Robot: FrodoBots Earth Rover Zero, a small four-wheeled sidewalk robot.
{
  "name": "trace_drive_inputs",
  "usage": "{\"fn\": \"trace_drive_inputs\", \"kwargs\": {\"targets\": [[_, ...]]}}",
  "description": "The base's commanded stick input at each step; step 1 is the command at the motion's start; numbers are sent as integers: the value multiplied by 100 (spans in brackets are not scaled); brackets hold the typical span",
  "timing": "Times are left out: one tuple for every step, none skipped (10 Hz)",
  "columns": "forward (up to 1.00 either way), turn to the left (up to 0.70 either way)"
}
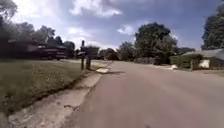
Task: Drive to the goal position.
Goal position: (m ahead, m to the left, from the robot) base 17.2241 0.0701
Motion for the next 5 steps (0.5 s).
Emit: {"fn": "trace_drive_inputs", "kwargs": {"targets": [[100, 0], [100, 0], [100, 0], [100, 0], [100, -19]]}}
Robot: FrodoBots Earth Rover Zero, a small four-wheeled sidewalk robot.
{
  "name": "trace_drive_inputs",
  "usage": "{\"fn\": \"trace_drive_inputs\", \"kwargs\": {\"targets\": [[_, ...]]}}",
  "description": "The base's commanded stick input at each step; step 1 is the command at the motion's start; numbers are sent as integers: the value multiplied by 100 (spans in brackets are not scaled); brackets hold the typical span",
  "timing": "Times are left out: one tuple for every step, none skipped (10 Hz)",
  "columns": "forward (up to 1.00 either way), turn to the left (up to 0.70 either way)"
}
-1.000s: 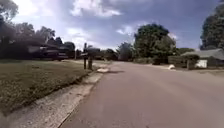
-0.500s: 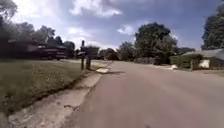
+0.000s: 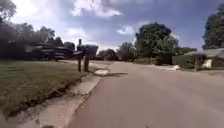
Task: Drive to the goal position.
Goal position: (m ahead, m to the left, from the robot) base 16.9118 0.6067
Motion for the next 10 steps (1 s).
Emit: {"fn": "trace_drive_inputs", "kwargs": {"targets": [[100, -35], [100, -15], [100, 0], [100, 0], [100, 0], [100, 0], [100, 0], [100, 0], [100, 0], [100, 0]]}}
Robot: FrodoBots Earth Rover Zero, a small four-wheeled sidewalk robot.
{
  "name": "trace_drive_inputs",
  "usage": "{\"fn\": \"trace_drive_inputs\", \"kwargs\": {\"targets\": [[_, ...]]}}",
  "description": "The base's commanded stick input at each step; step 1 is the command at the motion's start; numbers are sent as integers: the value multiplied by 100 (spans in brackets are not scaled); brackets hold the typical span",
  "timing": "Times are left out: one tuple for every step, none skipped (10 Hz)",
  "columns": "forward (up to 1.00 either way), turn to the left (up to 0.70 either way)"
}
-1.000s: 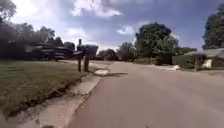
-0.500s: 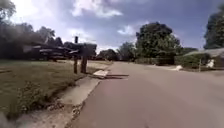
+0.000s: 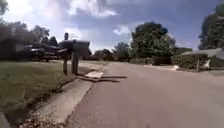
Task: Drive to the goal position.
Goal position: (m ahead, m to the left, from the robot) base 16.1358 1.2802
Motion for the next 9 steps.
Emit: {"fn": "trace_drive_inputs", "kwargs": {"targets": [[100, 0], [100, 0], [100, 0], [100, 0], [100, 0], [100, 0], [100, 0], [100, 0], [100, 0]]}}
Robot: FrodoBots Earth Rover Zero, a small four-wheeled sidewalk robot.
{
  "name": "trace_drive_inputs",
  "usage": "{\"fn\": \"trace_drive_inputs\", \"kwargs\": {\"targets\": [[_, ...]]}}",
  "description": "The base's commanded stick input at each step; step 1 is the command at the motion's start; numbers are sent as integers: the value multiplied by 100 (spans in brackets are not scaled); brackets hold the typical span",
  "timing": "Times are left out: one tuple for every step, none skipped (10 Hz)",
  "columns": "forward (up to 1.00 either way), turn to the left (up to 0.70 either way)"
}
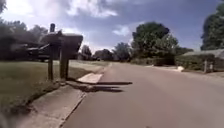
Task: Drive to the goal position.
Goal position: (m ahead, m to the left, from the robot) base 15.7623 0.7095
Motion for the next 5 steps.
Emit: {"fn": "trace_drive_inputs", "kwargs": {"targets": [[100, 0], [100, 0], [100, 0], [100, 0], [100, 0]]}}
